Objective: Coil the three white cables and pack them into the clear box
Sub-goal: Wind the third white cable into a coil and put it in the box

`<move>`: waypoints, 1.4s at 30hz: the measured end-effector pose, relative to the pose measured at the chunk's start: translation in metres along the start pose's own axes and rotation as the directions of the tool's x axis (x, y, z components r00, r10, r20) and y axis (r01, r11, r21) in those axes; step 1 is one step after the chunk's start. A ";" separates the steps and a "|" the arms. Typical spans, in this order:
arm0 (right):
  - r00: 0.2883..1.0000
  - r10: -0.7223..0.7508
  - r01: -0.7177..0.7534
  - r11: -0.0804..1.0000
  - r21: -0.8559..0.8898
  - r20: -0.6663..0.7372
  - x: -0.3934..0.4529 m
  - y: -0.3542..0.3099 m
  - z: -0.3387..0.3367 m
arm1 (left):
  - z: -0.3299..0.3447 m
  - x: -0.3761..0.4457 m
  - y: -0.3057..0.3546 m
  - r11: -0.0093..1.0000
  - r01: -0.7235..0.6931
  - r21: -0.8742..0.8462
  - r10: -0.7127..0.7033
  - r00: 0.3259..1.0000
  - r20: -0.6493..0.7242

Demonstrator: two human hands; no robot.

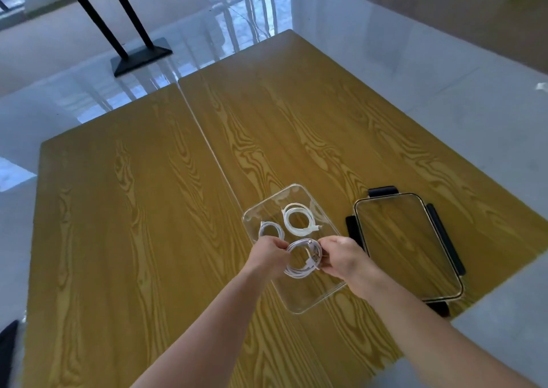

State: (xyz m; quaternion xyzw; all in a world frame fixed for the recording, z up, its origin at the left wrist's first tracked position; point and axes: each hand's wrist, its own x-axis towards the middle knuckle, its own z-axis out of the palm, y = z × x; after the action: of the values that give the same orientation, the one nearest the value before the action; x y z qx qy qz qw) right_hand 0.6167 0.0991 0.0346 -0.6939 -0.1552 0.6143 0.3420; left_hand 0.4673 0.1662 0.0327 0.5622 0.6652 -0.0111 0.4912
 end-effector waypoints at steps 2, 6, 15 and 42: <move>0.999 0.034 -0.034 0.999 0.018 -0.008 0.009 0.002 0.003 | 0.004 0.007 0.001 0.998 -0.002 0.065 0.002 1.000 0.001; 0.994 0.086 -0.088 0.996 -0.032 -0.062 0.027 0.006 0.008 | 0.012 0.021 0.001 0.990 -0.003 0.141 0.001 1.000 0.010; 0.972 0.212 -0.227 0.962 -0.153 -0.104 0.042 0.009 0.010 | 0.027 0.047 0.002 0.941 -0.003 0.339 -0.016 0.998 0.053; 0.987 0.157 -0.152 0.981 -0.117 0.036 0.016 -0.014 -0.013 | -0.007 0.031 0.012 0.876 -0.183 0.447 0.126 0.980 0.153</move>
State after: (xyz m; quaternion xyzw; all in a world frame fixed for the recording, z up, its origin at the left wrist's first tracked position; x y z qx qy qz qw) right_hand 0.6351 0.1155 0.0326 -0.7081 -0.1433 0.6447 0.2496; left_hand 0.4757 0.1976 0.0223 0.7119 0.5660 -0.1623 0.3827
